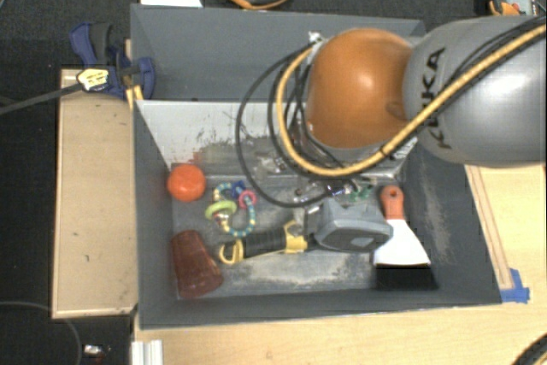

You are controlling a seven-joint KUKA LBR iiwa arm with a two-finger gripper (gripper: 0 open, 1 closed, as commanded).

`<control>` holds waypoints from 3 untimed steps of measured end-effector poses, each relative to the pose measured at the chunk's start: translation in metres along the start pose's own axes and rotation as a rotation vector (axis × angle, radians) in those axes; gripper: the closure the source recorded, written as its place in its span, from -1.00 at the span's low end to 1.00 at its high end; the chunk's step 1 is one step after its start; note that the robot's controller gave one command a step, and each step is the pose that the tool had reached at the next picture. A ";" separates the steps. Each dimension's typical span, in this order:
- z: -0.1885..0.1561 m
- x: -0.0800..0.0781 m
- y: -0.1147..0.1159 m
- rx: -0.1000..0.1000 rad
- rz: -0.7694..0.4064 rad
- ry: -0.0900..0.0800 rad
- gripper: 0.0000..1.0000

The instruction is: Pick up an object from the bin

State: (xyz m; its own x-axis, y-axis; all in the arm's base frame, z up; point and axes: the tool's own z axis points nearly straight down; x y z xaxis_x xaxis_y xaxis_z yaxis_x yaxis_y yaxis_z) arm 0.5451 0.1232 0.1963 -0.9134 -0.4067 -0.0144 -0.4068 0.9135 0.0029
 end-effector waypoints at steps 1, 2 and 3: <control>0.088 0.009 -0.013 0.000 -0.302 -0.001 -1.00; 0.064 -0.003 -0.002 0.003 -0.290 -0.012 -1.00; 0.027 0.008 -0.009 -0.002 -0.139 0.004 -1.00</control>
Offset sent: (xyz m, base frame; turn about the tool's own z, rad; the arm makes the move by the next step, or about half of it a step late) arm 0.0074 0.0065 -0.0406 -0.2707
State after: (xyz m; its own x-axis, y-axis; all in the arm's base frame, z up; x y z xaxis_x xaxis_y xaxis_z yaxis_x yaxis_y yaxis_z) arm 0.5417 0.1123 0.1695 -0.8485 -0.5290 -0.0109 -0.5291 0.8486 0.0031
